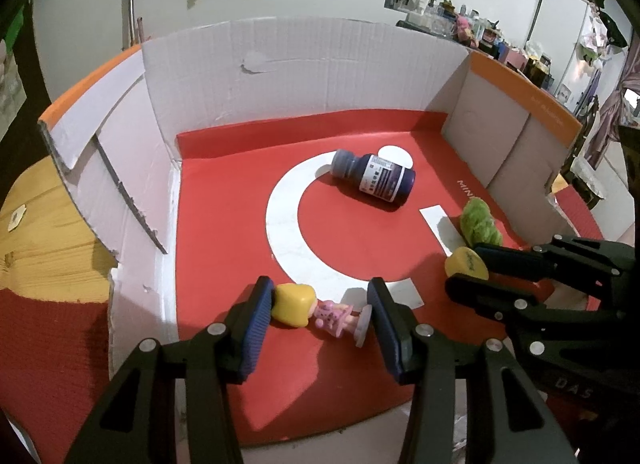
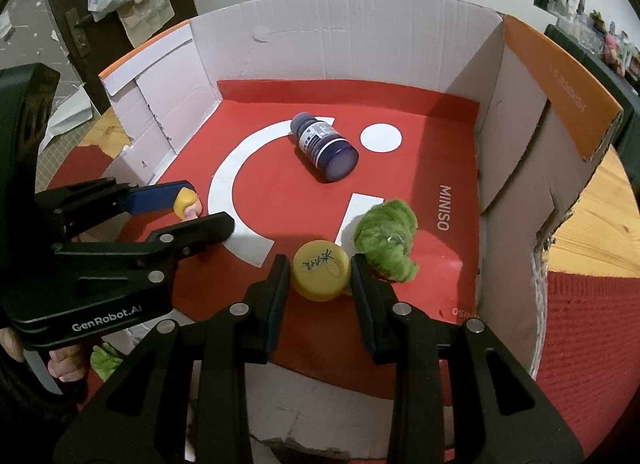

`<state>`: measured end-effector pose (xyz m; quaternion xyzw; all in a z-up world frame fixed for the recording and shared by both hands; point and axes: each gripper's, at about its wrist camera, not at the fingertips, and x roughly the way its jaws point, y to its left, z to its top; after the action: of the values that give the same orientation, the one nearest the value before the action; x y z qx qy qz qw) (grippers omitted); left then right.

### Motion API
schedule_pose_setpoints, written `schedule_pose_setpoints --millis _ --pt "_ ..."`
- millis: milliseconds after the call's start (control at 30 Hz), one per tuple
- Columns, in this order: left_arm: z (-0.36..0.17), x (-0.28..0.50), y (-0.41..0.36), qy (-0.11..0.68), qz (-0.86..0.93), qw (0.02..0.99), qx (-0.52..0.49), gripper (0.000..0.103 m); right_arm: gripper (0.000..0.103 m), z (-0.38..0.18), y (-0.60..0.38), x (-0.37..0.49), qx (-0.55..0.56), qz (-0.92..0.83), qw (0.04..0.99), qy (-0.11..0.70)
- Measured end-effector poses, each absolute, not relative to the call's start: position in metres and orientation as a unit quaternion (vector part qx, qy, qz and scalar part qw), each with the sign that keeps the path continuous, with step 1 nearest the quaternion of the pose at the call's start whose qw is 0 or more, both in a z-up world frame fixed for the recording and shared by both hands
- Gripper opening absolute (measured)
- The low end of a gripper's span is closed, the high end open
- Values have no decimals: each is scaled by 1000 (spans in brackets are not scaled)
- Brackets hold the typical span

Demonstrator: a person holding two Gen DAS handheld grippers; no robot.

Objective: Organize objects
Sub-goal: 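Lower the toy and yellow lid onto the box floor and open both tools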

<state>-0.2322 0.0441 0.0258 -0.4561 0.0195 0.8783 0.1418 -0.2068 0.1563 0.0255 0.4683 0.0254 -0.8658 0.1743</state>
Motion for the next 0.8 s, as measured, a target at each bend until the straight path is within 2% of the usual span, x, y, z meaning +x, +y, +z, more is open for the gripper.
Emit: schedule_pose_setpoints --millis 367,467,800 --pt "27 -234 43 13 879 145 -454 51 30 27 157 -206 465 -867 175 25" --pt "28 -234 43 9 879 143 -454 56 30 29 157 -204 463 -869 175 26" --pt "34 -227 44 9 882 145 -448 62 31 31 157 -200 459 -871 174 30"
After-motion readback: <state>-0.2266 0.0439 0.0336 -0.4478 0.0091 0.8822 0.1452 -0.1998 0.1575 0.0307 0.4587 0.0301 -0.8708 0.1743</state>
